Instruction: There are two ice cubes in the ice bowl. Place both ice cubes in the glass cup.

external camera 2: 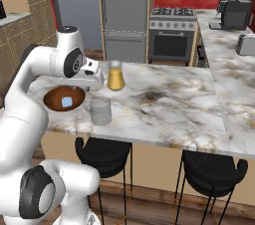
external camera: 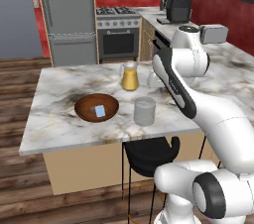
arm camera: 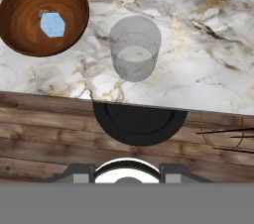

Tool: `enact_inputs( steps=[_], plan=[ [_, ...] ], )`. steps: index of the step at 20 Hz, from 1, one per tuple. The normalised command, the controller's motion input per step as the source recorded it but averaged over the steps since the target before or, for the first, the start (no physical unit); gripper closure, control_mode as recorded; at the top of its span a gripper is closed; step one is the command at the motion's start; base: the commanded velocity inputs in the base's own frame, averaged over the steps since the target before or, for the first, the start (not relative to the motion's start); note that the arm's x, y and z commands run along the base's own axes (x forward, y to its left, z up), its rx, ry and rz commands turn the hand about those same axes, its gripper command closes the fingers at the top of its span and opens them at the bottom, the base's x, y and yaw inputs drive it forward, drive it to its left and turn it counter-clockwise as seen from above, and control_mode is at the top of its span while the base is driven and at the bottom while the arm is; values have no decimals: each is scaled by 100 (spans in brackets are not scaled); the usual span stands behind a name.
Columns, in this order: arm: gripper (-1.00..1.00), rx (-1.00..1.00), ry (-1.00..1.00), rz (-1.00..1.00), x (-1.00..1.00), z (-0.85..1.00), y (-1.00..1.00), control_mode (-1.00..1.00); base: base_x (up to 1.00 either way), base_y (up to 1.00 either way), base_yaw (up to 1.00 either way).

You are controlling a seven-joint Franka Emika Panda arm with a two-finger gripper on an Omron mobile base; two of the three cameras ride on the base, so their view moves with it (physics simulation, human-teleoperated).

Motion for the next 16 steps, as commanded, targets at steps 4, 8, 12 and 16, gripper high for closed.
enact_inputs(
  steps=[4, 8, 12, 16],
  plan=[
    [-100, 0, 0, 1, -25, 0, 0, -100, 0, 0, 0],
    [-100, 1, 0, 2, -45, 0, 0, -100, 0, 0, 0],
    [-100, 1, 0, 0, -26, 0, 6, -100, 0, 0, 0],
    [-100, 0, 2, -1, -1, 0, 28, -100, 0, 0, 0]
  ],
)
